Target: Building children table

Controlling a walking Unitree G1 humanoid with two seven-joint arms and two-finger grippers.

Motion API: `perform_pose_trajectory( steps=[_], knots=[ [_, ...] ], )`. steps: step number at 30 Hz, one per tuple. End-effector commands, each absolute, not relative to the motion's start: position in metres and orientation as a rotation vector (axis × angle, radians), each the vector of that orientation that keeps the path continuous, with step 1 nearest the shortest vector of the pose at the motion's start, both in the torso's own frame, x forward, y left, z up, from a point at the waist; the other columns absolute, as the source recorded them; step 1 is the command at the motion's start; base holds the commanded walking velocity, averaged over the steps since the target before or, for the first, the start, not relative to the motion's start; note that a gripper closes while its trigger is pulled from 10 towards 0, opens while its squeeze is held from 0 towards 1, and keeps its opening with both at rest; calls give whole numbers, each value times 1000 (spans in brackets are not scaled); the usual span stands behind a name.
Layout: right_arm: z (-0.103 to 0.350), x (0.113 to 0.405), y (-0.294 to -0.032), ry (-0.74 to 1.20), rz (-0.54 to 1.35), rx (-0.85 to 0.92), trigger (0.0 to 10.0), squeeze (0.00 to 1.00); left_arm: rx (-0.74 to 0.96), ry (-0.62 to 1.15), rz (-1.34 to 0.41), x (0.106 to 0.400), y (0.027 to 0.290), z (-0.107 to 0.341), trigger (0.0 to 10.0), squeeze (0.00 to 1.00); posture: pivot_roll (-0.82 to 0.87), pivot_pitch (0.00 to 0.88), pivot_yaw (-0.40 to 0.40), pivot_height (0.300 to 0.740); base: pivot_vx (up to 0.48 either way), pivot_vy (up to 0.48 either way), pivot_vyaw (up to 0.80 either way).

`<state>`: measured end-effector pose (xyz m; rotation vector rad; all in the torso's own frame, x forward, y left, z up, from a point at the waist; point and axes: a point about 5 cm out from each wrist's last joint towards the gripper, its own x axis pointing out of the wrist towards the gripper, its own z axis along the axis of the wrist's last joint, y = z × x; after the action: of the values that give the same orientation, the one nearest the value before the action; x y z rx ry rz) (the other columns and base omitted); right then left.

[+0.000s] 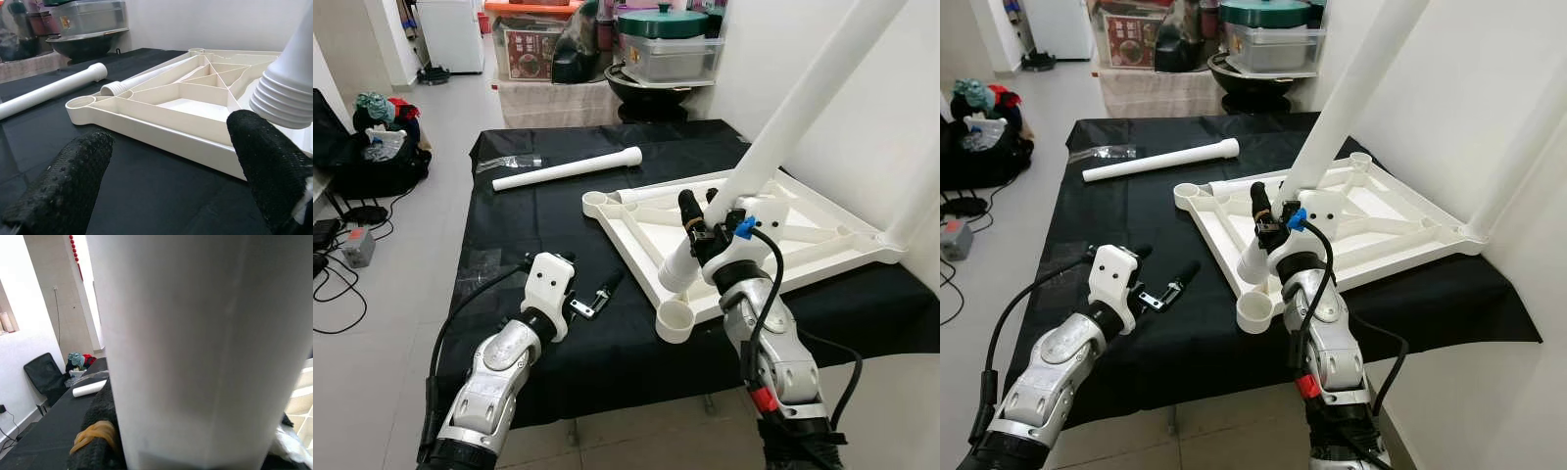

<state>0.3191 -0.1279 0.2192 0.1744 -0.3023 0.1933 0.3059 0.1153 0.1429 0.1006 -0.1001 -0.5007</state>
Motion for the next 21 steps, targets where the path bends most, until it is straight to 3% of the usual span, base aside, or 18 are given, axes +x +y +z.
perform_pose_trajectory(
  steps=[1,9,21],
  knots=[
    [220,317,-125,-304,198,166,10000,0,105,-87,-512,304,113,141,10000,0,-18,0,-46,740,0,0,0],
    [223,317,-122,-315,206,161,10000,0,114,-91,-506,305,116,144,10000,0,10,0,-46,740,0,0,0],
    [225,318,-121,-329,216,127,10000,0,113,-96,-509,307,114,144,10000,0,15,0,-44,740,0,-447,0]
  ],
)
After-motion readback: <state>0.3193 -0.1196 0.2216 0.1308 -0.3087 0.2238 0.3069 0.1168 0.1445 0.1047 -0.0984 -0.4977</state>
